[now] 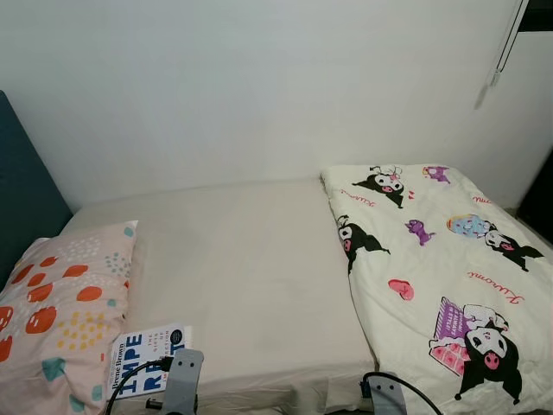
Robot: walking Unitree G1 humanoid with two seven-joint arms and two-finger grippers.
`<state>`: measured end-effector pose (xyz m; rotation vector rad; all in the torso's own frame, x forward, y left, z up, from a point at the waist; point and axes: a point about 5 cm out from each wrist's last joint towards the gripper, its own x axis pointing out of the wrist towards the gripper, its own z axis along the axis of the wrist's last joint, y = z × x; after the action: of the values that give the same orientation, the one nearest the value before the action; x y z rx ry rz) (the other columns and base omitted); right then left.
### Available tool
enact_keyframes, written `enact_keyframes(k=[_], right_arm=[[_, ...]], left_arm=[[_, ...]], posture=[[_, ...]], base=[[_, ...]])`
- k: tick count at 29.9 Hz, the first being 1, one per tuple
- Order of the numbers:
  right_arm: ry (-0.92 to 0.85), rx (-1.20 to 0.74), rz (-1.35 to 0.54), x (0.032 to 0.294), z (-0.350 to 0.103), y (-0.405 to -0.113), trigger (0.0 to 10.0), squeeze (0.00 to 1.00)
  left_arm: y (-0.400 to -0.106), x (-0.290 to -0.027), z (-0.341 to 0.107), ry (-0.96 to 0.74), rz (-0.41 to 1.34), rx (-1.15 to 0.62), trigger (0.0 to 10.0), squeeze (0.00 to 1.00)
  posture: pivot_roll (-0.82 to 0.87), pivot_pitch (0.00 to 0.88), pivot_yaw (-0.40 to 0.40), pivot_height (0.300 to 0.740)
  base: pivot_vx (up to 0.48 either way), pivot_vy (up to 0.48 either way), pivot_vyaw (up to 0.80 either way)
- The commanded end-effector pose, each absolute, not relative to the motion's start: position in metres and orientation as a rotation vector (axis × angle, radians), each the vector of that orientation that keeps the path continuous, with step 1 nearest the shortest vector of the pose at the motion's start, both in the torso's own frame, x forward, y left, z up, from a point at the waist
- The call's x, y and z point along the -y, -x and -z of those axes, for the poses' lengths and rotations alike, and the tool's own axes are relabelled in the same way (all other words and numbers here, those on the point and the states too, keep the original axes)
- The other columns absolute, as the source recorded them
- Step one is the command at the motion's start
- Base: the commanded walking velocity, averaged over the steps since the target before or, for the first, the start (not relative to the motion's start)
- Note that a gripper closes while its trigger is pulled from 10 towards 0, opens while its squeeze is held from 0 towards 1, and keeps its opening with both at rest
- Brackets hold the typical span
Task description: Clean up the room
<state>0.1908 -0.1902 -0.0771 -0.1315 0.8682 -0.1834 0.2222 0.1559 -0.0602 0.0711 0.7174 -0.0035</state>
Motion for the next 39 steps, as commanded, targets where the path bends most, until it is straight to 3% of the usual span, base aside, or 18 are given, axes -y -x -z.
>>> enact_keyframes(k=[1, 10, 21, 39], right_arm=[[0.11, -0.883, 0.168, 0.187, 0.079, -0.188, 10.0, 0.0], [-0.014, -0.878, 0.088, 0.175, 0.079, -0.191, 10.0, 0.0], [0.135, -0.908, 0.021, 0.172, 0.083, -0.185, 10.0, 0.0], [0.148, -0.93, -0.031, 0.171, 0.086, -0.179, 10.0, 0.0]], left_arm=[[-0.217, -0.161, 0.064, -0.078, 0.001, -0.744, 10.0, 0.0], [-0.216, -0.159, 0.065, -0.063, 0.005, -0.75, 10.0, 0.0], [-0.212, -0.16, 0.067, -0.089, 0.017, -0.76, 10.0, 0.0], [-0.21, -0.159, 0.068, -0.087, 0.019, -0.759, 10.0, 0.0]], posture=[[-0.04, 0.042, 0.034, 0.74], [-0.02, 0.036, 0.026, 0.74], [-0.01, 0.034, 0.027, 0.74], [-0.01, 0.032, 0.019, 0.74]], base=[[0.0, 0.0, 0.0], [0.0, 0.0, 0.0], [0.0, 0.0, 0.0], [0.0, 0.0, 0.0]])
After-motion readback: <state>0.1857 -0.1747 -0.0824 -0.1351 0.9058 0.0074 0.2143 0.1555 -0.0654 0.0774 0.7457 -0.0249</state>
